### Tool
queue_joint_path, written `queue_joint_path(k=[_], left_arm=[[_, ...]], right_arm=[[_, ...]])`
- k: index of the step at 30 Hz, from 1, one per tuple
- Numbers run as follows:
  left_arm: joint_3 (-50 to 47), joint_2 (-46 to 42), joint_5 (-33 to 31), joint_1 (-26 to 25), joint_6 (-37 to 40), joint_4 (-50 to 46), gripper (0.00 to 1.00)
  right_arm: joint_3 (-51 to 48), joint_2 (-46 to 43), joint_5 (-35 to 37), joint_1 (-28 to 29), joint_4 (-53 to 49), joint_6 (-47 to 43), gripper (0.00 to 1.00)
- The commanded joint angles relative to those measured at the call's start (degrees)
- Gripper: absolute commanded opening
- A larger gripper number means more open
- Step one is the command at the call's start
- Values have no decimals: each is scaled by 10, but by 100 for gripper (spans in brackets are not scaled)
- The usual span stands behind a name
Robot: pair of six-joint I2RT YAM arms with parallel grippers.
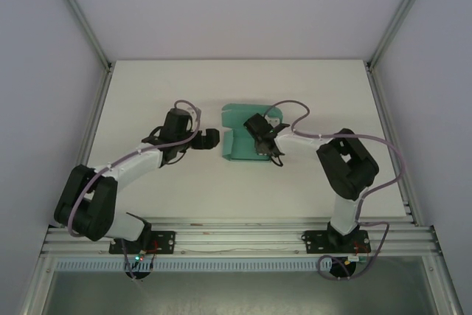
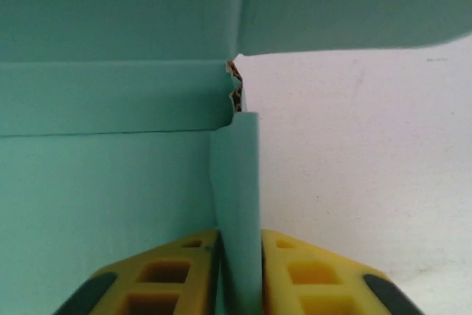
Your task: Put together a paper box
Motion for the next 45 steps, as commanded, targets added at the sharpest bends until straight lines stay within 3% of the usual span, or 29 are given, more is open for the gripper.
queue_joint_path(k=[1,3,11,17,24,29,35,45], left_arm=[[-5,22,26,-7,-16,23,94],[-3,35,37,-8,-21,32,90],[-3,92,111,-11,-66,124,81],[22,140,150,-19,-83,144,58],[43,168,149,-34,-99,153,51],[75,189,109,-57,-80,101,47],[123,215,-15,-94,-45,-8,34],[219,271,-188,-151,-37,-165,31]], right_arm=[[-13,12,-11,-5,13,16,8],[-21,11,-15,-5,24,18,0],[-29,0,11,1,48,-6,0],[-15,7,27,7,30,4,0],[12,25,58,23,-6,7,0],[26,31,64,29,-18,18,0],[32,34,72,34,-26,25,0],[34,31,84,40,-34,33,0]])
